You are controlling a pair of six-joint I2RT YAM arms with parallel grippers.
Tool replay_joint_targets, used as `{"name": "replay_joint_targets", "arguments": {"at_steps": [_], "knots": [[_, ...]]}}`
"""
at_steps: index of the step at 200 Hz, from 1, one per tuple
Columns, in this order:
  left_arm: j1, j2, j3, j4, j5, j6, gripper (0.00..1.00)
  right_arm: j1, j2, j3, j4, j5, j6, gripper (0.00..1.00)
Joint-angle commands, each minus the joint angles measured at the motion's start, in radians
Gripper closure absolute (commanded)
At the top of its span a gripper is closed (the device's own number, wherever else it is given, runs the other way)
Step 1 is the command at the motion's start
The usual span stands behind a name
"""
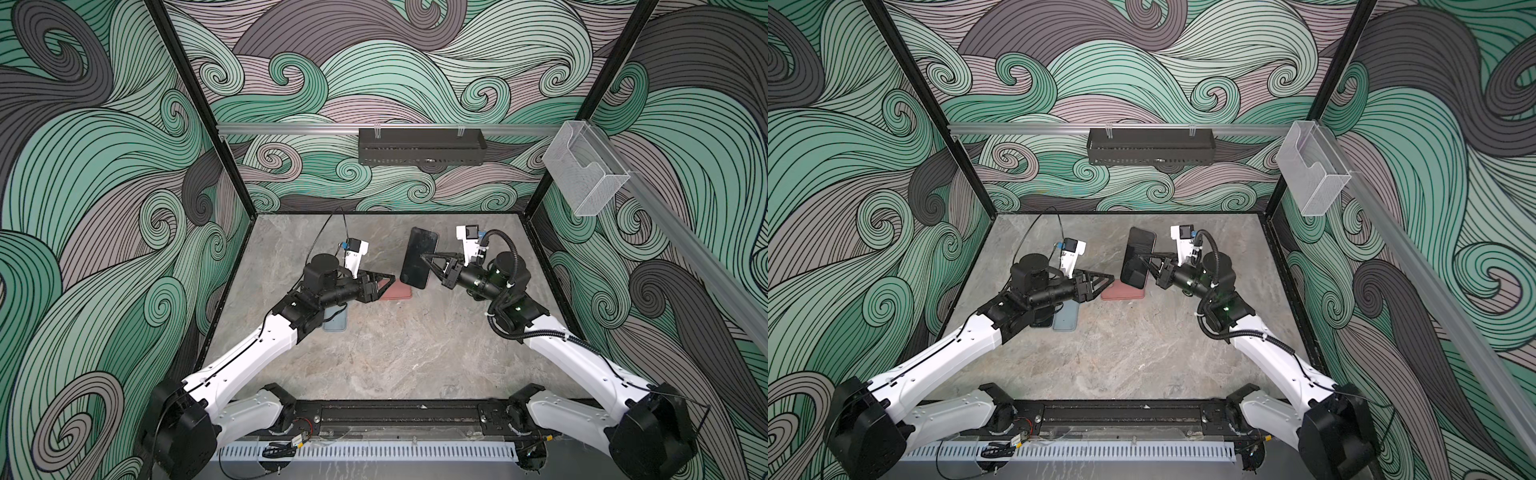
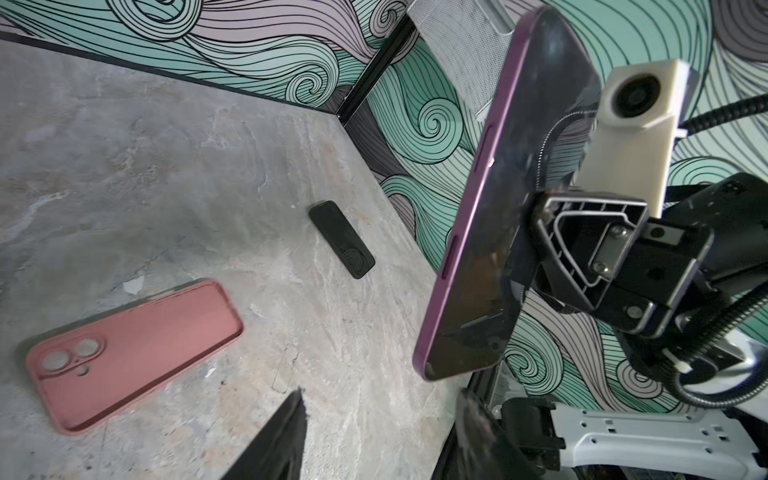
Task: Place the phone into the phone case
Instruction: 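Raise the phone upright with both grippers holding its opposite edges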
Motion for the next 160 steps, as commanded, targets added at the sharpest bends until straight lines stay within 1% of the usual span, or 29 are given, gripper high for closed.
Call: {"name": "replay_joint_targets", "arguments": {"at_steps": [1,18,48,67,117,160], "knots": [[-0.017,0.023,0.009,0.199,0.008,-0.08,0.41,-0.002,0.02,0.046,0.2,0.028,0.081,1.0],[-0.034,0.038,0.016,0.251,0.019,-0.089,0.41,-0.001,0.041,0.052,0.262,0.026,0.108,1.0],[-0.042,0.053,0.007,0.399,0.049,-0.156,0.41,-0.002,0.07,0.066,0.323,0.029,0.133,1.0],[-0.048,0.061,0.02,0.423,0.077,-0.16,0.41,0.0,0.084,0.078,0.365,0.034,0.152,1.0],[-0.054,0.069,0.01,0.494,0.08,-0.184,0.42,0.0,0.114,0.131,0.379,0.01,0.165,1.0],[-0.057,0.083,0.006,0.576,0.063,-0.19,0.47,0.003,0.141,0.128,0.436,-0.053,0.22,1.0]]}}
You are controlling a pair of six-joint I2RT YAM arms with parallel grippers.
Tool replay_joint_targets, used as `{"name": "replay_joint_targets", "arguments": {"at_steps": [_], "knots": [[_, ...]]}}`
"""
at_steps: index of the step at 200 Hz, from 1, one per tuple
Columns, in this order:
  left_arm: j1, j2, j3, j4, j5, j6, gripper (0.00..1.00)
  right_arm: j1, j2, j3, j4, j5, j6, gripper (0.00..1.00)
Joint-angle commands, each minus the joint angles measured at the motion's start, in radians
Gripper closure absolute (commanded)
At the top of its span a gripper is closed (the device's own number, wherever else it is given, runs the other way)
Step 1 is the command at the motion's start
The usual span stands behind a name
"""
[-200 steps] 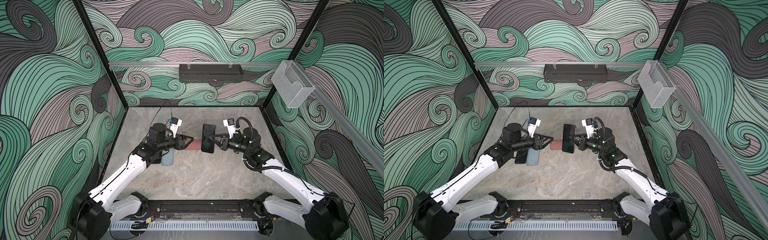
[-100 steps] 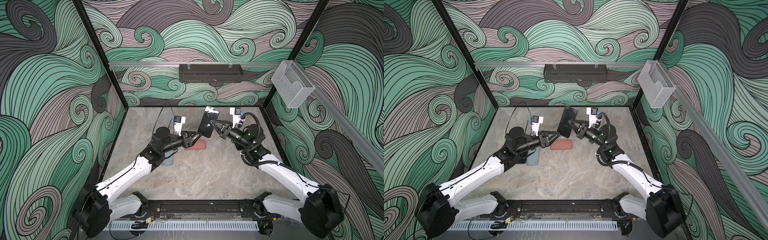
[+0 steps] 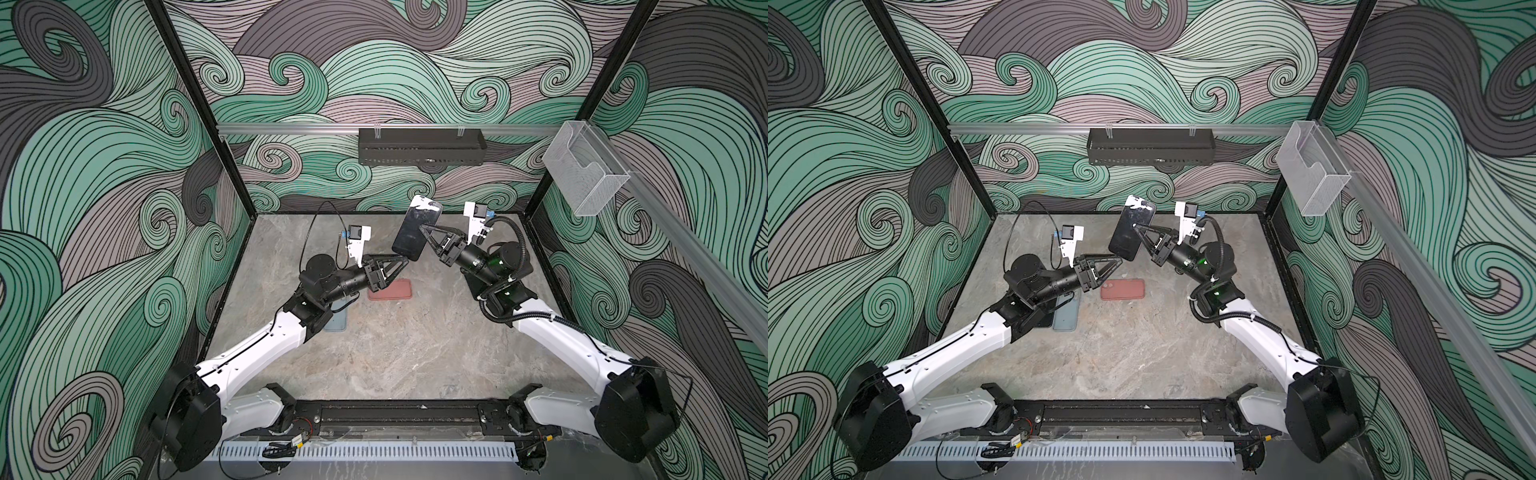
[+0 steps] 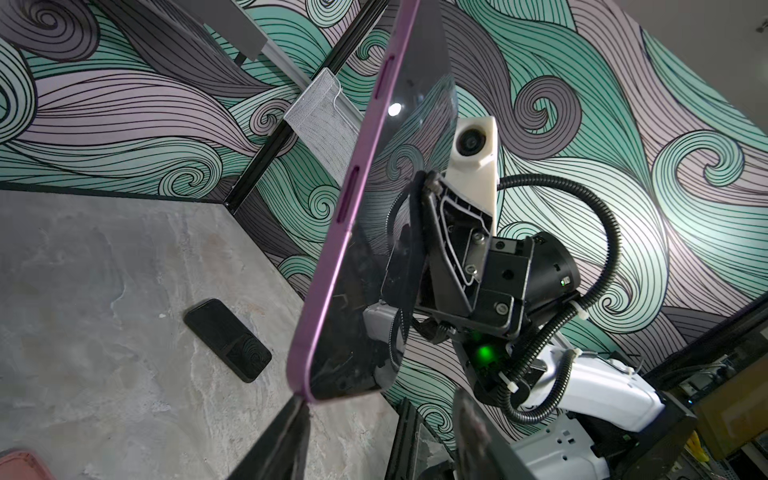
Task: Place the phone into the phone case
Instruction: 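Raise the phone upright with both grippers holding its opposite edges, then tilt the held phone flat, screen up, with both grippers above the table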
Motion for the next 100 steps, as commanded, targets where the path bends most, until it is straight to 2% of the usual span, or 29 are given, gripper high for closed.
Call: {"name": "replay_joint_targets", "arguments": {"at_steps": [1,42,100], "knots": [[-0.009,0.017,0.007,0.105,0.005,-0.012,0.47,0.003,0.006,0.02,0.111,-0.05,0.055,1.0],[-0.015,0.052,0.028,0.198,0.016,-0.019,0.55,0.003,0.015,0.005,0.171,-0.08,0.099,1.0],[-0.022,0.06,0.039,0.222,0.039,-0.022,0.79,0.003,0.02,0.004,0.177,-0.074,0.11,1.0]]}}
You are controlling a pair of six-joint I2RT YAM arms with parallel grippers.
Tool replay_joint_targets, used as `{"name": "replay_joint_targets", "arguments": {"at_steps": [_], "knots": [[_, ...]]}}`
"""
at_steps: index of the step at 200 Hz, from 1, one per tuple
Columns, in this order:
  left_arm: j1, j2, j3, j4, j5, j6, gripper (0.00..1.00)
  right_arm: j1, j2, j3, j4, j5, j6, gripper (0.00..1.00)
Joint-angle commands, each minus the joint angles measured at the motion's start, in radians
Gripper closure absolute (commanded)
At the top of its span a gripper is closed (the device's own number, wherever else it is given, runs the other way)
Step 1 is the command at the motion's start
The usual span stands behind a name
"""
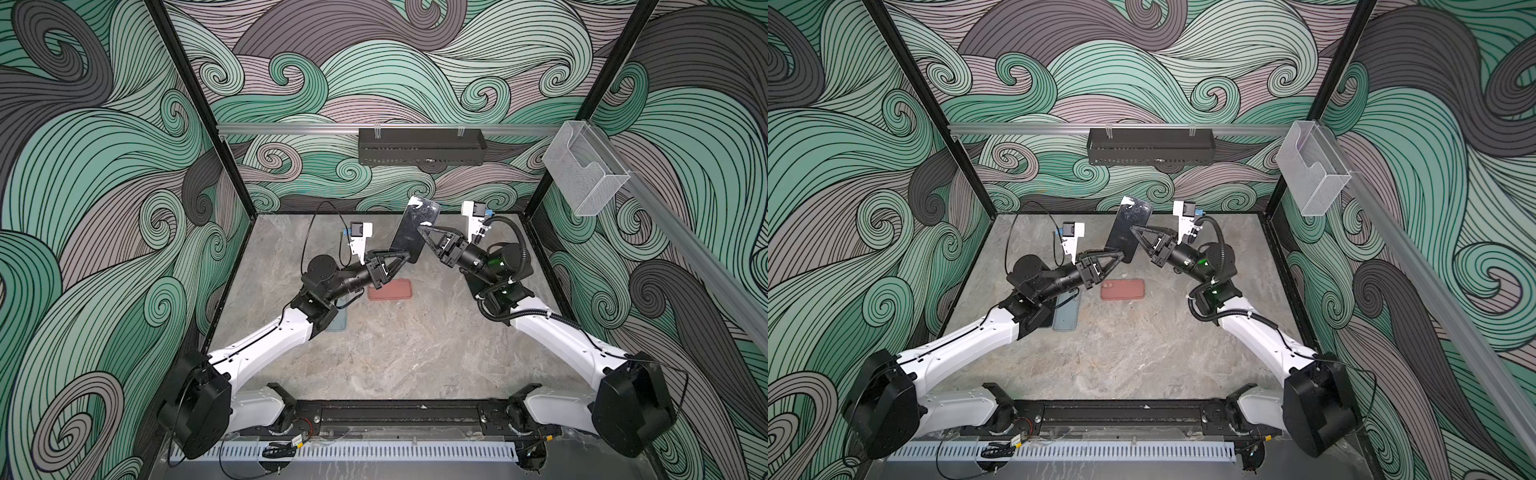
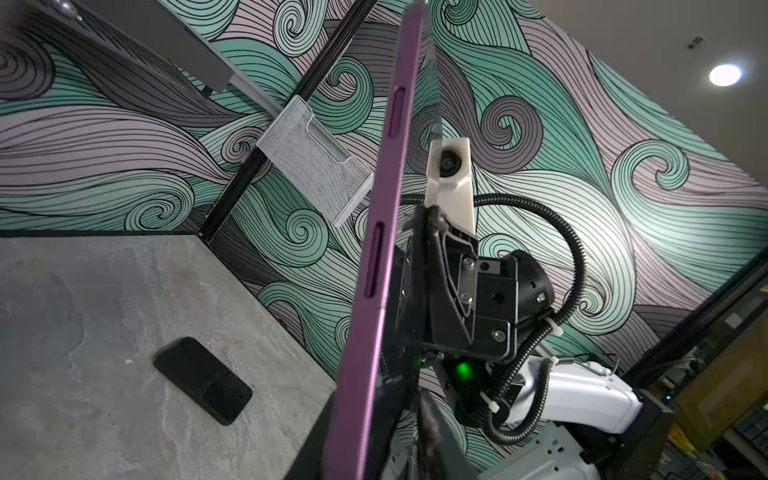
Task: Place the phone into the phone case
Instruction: 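Tilt the held phone flat, screen up, with both grippers above the table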
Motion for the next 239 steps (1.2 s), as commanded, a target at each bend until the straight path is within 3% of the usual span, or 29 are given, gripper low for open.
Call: {"name": "replay_joint_targets", "arguments": {"at_steps": [1,17,37,48,75,96,110,145,168,217,239], "knots": [[-0.011,-0.003,0.039,0.055,0.027,0.006,0.8,0.003,0.001,0.003,0.079,0.0,0.027,1.0],[-0.013,-0.01,0.037,0.053,0.026,0.008,0.87,0.003,0.007,0.001,0.076,0.0,0.029,1.0],[-0.013,-0.024,0.041,0.024,0.027,0.019,0.95,0.003,0.01,-0.001,0.055,-0.009,0.03,0.88],[-0.013,-0.036,0.043,-0.003,0.024,0.029,1.0,0.003,0.008,0.001,0.031,-0.022,0.02,0.76],[-0.012,-0.074,0.073,-0.159,0.021,0.08,1.0,0.002,-0.038,-0.009,-0.08,-0.043,-0.057,0.44],[-0.012,-0.116,0.085,-0.268,0.016,0.128,1.0,-0.003,-0.1,-0.011,-0.24,-0.054,-0.148,0.27],[-0.008,-0.144,0.116,-0.4,0.015,0.189,1.0,-0.011,-0.144,-0.014,-0.353,-0.063,-0.209,0.21],[0.007,-0.189,0.261,-0.88,0.059,0.395,1.0,-0.06,-0.263,-0.028,-0.672,-0.117,-0.348,0.15],[0.05,-0.203,0.322,-1.092,0.141,0.458,1.0,-0.107,-0.34,-0.04,-0.835,-0.188,-0.416,0.1],[0.106,-0.173,0.365,-1.269,0.484,0.543,1.0,-0.175,-0.379,-0.003,-1.003,-0.378,-0.505,0.18],[0.106,-0.161,0.41,-1.406,0.538,0.641,1.0,-0.179,-0.361,0.042,-1.06,-0.459,-0.552,0.24]]}}
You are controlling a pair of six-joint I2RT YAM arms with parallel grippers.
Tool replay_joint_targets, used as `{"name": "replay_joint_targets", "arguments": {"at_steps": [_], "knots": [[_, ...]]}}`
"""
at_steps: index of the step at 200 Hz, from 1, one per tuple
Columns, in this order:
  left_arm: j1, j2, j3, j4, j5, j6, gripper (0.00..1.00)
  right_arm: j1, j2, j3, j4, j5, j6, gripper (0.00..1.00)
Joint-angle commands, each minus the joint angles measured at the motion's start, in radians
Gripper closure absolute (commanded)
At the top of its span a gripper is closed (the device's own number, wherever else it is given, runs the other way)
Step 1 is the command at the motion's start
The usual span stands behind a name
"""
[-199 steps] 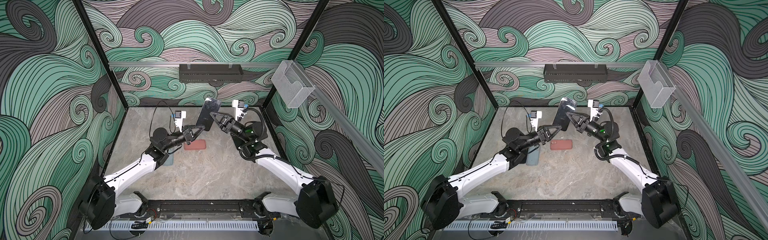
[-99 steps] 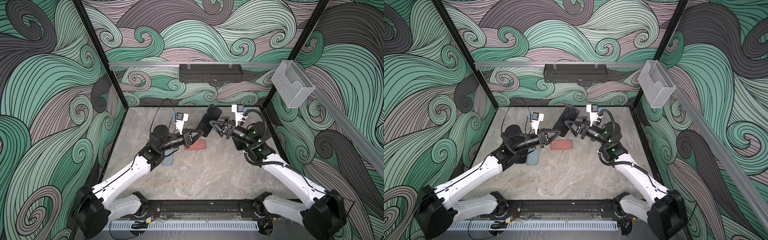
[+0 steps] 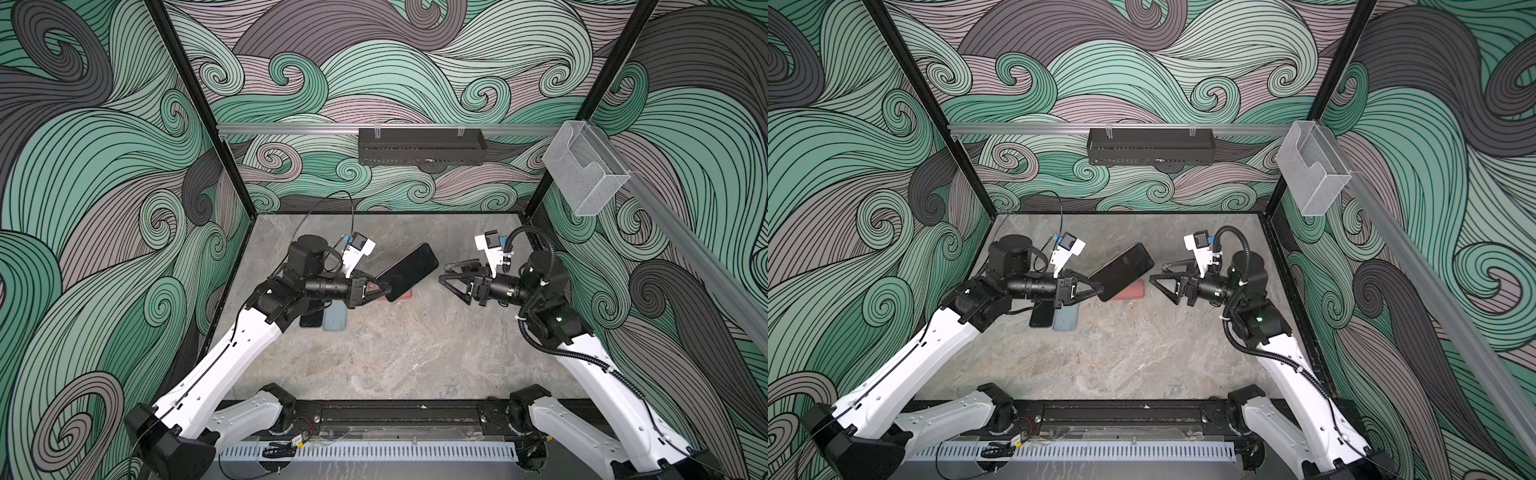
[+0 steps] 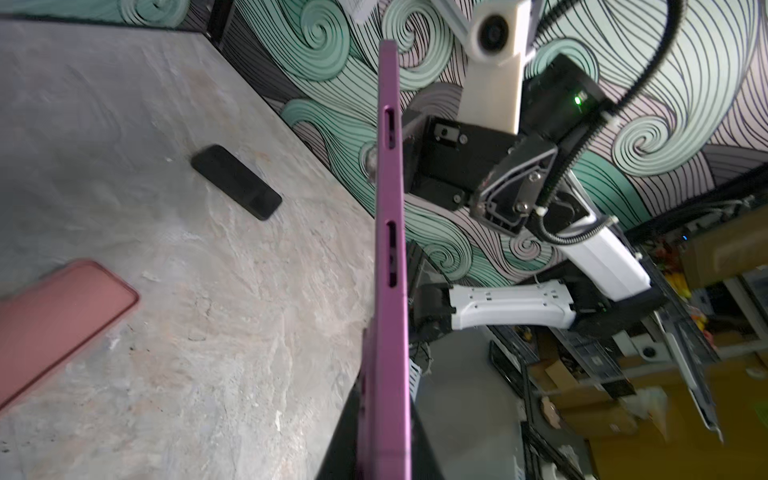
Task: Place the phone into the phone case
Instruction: 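Tilt the held phone flat, screen up, with both grippers above the table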
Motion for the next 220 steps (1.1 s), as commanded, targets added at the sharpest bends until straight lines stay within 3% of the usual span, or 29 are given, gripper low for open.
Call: {"name": "replay_joint_targets", "arguments": {"at_steps": [1,57,182,220], "knots": [[0.002,0.003,0.084,-0.159,0.176,0.15,1.0,-0.007,0.013,0.062,-0.105,-0.147,-0.085,0.25],[0.003,0.044,0.149,-0.358,0.167,0.284,1.0,-0.005,0.111,0.143,-0.207,-0.325,-0.134,0.41],[0.003,0.107,0.173,-0.375,0.179,0.322,1.0,0.092,0.155,0.147,-0.305,-0.35,-0.199,0.64],[0.003,0.111,0.172,-0.376,0.17,0.329,1.0,0.105,0.167,0.148,-0.307,-0.349,-0.203,0.88]]}}
